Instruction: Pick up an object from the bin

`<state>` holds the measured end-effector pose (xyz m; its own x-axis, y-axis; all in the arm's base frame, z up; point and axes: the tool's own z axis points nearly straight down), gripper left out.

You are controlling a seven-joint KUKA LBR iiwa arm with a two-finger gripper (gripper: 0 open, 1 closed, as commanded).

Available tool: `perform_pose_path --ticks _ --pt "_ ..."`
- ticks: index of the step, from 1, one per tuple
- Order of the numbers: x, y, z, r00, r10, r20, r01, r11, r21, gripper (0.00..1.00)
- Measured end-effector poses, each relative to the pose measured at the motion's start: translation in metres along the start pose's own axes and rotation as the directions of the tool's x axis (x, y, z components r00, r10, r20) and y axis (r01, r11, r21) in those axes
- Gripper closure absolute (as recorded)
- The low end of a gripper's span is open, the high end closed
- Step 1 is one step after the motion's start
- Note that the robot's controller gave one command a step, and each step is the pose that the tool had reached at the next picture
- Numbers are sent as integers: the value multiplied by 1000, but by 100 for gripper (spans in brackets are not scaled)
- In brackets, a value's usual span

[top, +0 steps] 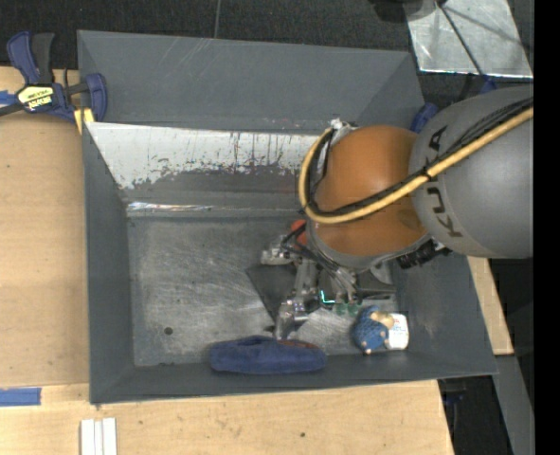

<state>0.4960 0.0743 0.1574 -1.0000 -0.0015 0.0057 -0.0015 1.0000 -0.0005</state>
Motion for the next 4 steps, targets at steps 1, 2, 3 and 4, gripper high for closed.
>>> perform_pose_path --ticks 1,2,3,4 --pt "-5 2 67 985 -173 9 173 985 1 0" --pt "-27 104 82 933 -361 15 361 933 6 0" --pt "-27 103 82 934 -357 16 357 934 4 0" --pt "-27 103 82 934 -357 16 357 934 4 0"
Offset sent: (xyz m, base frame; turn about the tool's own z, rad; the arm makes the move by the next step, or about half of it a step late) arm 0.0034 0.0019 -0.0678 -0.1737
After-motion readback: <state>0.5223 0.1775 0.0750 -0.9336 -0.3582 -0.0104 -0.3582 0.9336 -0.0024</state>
